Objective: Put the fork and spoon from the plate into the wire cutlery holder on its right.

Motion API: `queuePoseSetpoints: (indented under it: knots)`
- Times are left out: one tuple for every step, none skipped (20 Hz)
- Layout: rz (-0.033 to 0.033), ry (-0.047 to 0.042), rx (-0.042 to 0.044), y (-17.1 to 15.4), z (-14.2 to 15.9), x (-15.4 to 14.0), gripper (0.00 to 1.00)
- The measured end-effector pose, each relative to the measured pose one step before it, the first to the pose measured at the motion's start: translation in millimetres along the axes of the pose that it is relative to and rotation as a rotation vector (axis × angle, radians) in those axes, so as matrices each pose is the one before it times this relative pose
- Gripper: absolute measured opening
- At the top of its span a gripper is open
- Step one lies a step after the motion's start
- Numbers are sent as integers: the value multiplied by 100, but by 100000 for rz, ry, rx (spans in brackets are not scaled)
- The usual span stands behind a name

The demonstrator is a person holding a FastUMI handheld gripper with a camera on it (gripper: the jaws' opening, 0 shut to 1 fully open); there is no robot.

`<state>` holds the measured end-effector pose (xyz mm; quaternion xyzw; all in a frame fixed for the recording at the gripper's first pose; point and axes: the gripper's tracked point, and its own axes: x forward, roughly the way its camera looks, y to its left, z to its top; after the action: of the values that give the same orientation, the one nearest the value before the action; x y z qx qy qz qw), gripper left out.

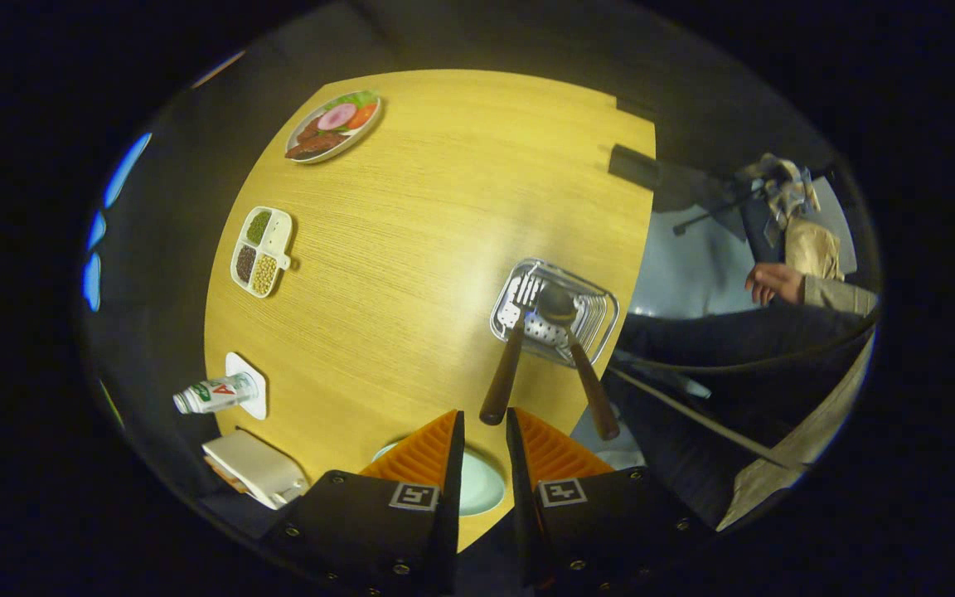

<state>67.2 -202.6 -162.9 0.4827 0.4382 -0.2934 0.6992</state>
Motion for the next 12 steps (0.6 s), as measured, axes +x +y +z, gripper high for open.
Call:
queuePoseSetpoints:
  knots:
    - [-1570,-5385,-5982,-21,533,32,29]
    - [-1142,-5916,-5418,142,564,193,30]
    - [-272,-6097,-5025,129,599,199,29]
    - [6,-6451,-4593,137,568,95,29]
    - [-109,-6089,-4351,-86,489,125,29]
    - [931,-6313,-4263,199,476,-39,29]
    - [141,-6228,-4138,-7,573,-24,29]
    - [15,-5637,-4135,-109,417,-136,29]
    - [1252,-6472,-3914,108,617,-188,30]
    - [1864,-6829,-3939,291,809,-107,30]
    - [1472,-5949,-3248,181,775,-392,26]
    - [1773,-6831,-3164,153,842,-619,26]
